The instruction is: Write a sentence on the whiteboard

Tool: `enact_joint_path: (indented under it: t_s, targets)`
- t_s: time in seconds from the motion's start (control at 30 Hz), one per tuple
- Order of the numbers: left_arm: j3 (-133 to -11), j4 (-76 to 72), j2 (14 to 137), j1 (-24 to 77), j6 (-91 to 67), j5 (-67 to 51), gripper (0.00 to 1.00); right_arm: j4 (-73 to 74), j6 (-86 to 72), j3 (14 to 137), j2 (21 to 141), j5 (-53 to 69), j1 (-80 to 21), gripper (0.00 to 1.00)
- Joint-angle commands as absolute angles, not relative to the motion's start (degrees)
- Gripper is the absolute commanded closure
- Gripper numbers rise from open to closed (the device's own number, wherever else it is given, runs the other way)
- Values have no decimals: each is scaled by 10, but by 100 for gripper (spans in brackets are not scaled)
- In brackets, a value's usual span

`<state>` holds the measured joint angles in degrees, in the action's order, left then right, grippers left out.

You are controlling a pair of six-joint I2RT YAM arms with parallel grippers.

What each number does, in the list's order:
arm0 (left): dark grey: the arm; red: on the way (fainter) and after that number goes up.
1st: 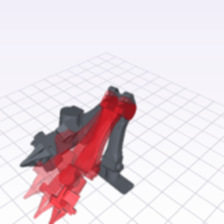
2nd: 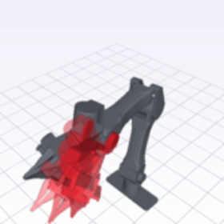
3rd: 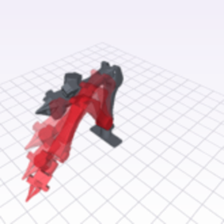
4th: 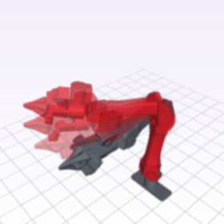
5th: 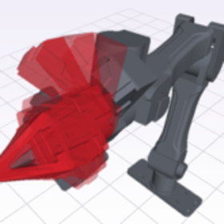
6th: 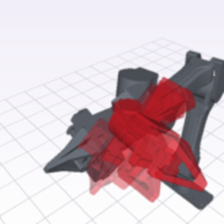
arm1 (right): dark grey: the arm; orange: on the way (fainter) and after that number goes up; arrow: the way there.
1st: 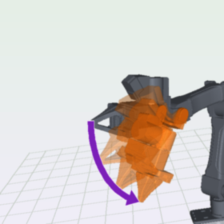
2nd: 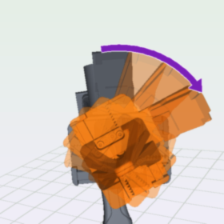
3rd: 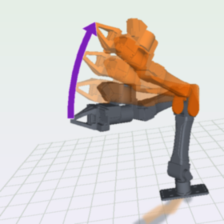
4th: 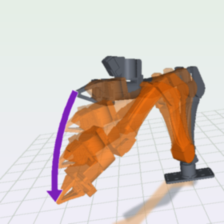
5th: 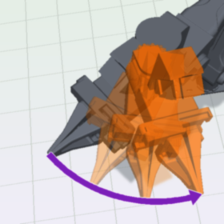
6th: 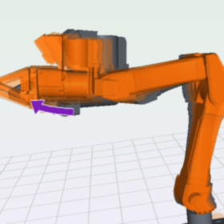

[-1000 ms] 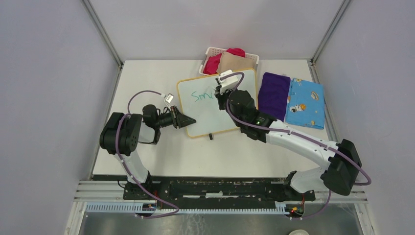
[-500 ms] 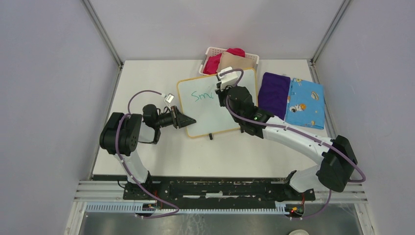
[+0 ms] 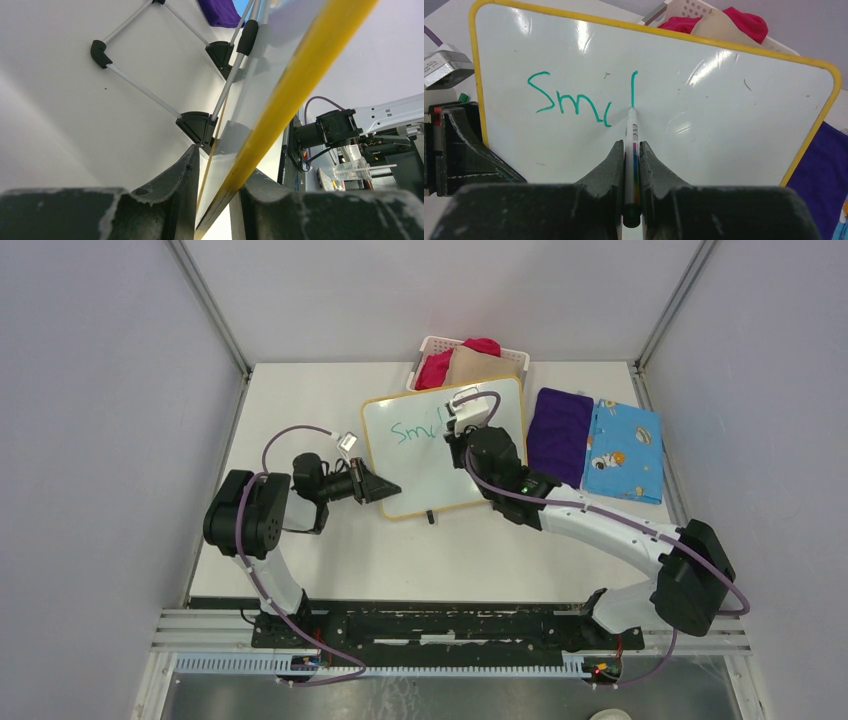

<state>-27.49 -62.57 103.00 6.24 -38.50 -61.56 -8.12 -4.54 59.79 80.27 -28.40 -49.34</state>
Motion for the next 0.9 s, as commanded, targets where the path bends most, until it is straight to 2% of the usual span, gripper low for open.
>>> enact_joint_path:
  t_s: [0.0,0.43,0.73,0.87]
  targets:
    - [-286,-623,1013,65,-356,-611,67,-86,-57,575,782,-283,-490,100]
    - [-287,-608,1009,68,-347,-611,67,-82,-69,535,760,-286,-490,100]
    - [-289,-596,1000,69,-340,-610,61,-76,-70,532,741,-290,-487,100]
    - [-288,-606,989,69,-347,-607,55,-75,-75,532,713,-272,-487,100]
